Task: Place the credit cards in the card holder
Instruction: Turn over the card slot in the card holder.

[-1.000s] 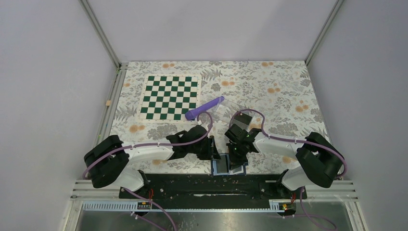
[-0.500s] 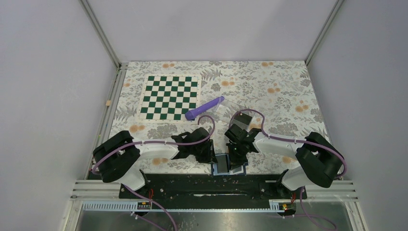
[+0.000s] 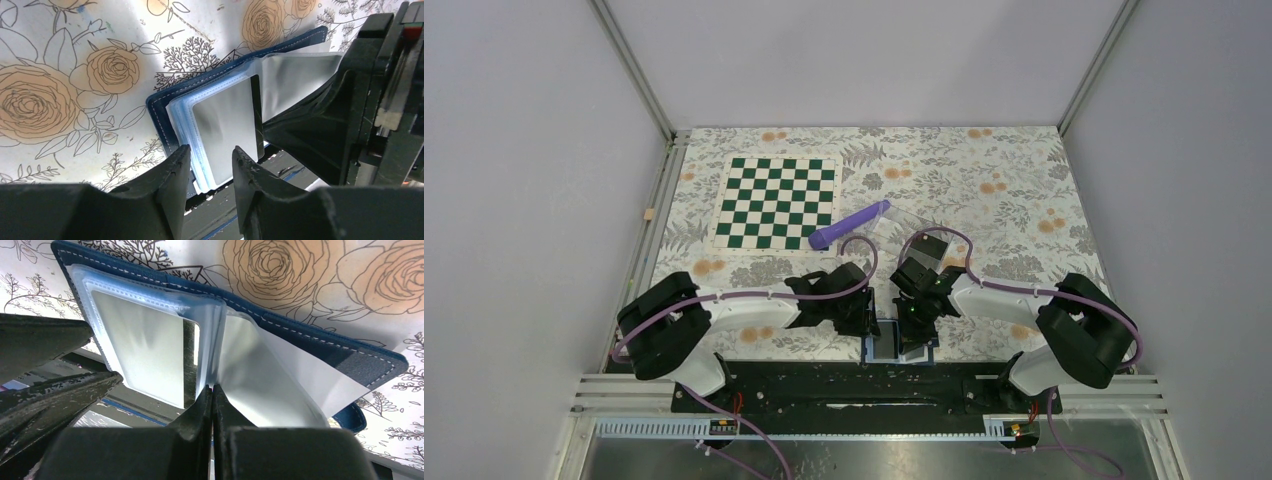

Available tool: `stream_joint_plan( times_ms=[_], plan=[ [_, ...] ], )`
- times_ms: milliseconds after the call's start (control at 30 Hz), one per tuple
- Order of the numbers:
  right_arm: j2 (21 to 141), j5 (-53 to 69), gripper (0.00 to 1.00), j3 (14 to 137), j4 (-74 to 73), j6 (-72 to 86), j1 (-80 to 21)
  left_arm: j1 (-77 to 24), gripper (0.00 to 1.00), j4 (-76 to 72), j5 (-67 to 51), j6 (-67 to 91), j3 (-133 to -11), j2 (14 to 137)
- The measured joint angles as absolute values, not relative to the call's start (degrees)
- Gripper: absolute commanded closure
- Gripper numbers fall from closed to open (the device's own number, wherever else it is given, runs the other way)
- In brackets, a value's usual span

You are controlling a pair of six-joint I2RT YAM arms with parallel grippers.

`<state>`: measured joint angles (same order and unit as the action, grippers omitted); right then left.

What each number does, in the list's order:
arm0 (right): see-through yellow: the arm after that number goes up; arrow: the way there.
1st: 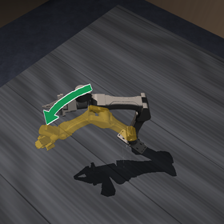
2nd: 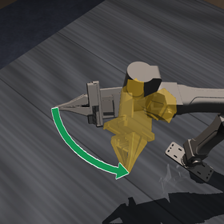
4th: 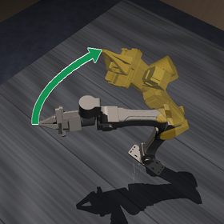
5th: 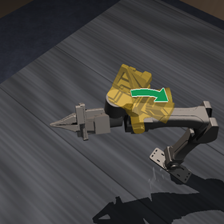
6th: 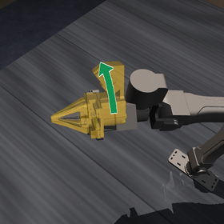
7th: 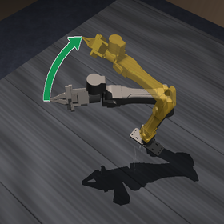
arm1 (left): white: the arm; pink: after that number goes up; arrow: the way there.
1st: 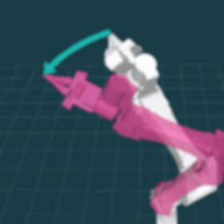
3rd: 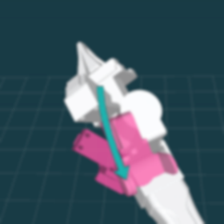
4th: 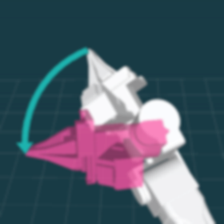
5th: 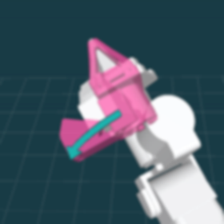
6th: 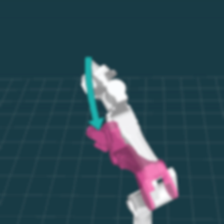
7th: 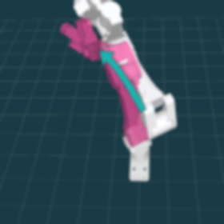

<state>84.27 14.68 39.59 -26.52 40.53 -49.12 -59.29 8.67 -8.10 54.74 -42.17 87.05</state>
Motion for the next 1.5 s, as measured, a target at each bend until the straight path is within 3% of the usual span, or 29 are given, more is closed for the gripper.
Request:
stream_joint_plan(
  times_ms=[200,400,667,900,1167,1500],
  plan=[
    [84.4,14.7,1.0,39.7,-26.6,40.5,-49.1,-59.9,0.74,11.2,-6.8,53.9,-43.5,87.0],
    [84.4,14.7,1.0,39.7,-26.6,40.4,-49.1,-59.9,0.68,12.1,-6.7,53.4,-44.2,87.1],
    [84.6,14.8,1.0,39.8,-26.6,40.3,-49.1,-60.0,0.67,12.1,-6.7,53.3,-44.2,88.0],
    [85.0,15.6,1.0,39.9,-26.1,40.3,-49.1,-60.2,0.58,14.6,-5.4,52.7,-45.4,88.7],
    [85.1,15.8,1.0,40.0,-26.0,40.3,-49.1,-61.0,0.66,20.3,0.3,51.9,-47.7,85.1],
    [85.2,16.0,1.0,40.0,-26.0,40.3,-49.1,-61.1,0.64,14.9,-2.9,51.9,-47.5,86.5]
  ],
)
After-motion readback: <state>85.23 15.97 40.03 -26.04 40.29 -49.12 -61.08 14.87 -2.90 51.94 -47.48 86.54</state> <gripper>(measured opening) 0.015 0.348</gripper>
